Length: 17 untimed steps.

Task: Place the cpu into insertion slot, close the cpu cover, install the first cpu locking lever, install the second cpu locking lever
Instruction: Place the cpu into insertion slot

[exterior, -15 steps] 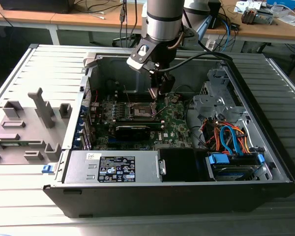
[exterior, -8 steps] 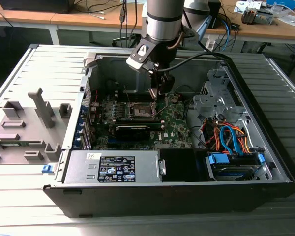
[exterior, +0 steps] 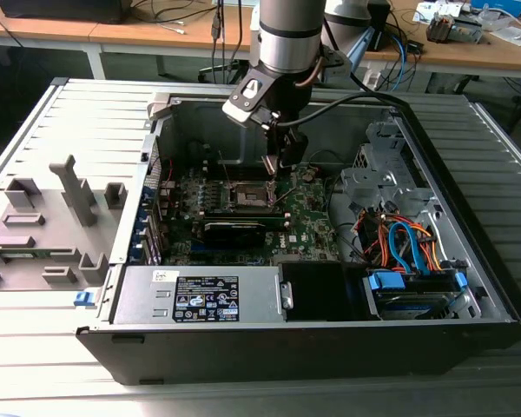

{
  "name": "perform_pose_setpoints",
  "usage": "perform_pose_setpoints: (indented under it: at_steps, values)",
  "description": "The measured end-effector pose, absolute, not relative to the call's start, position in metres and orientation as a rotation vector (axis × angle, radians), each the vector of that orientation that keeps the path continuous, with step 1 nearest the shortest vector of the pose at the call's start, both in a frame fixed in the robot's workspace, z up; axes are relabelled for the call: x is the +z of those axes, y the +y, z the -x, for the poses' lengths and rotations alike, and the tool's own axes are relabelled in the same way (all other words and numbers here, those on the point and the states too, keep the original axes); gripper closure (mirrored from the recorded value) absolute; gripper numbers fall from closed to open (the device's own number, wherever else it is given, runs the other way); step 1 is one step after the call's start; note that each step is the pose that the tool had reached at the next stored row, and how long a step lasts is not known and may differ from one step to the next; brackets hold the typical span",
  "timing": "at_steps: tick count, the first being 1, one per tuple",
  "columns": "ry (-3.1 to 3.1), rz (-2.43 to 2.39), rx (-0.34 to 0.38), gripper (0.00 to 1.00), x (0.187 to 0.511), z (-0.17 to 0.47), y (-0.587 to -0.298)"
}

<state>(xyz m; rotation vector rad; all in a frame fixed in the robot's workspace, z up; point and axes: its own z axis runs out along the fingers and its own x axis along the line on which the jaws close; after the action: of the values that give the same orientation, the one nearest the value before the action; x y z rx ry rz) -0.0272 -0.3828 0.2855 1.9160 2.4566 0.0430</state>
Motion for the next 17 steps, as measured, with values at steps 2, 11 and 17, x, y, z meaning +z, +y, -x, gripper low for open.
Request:
perform_pose_setpoints:
  at_steps: [2,11,17]
  values:
    - [2.452,-1.921,0.043,0.46,0.2854,0.0271,-0.3828]
    - [2.435,-1.942,0.043,0.46,0.2850,0.0271,-0.3828]
    - [2.424,-1.957,0.042,0.46,0.2847,0.0271,-0.3828]
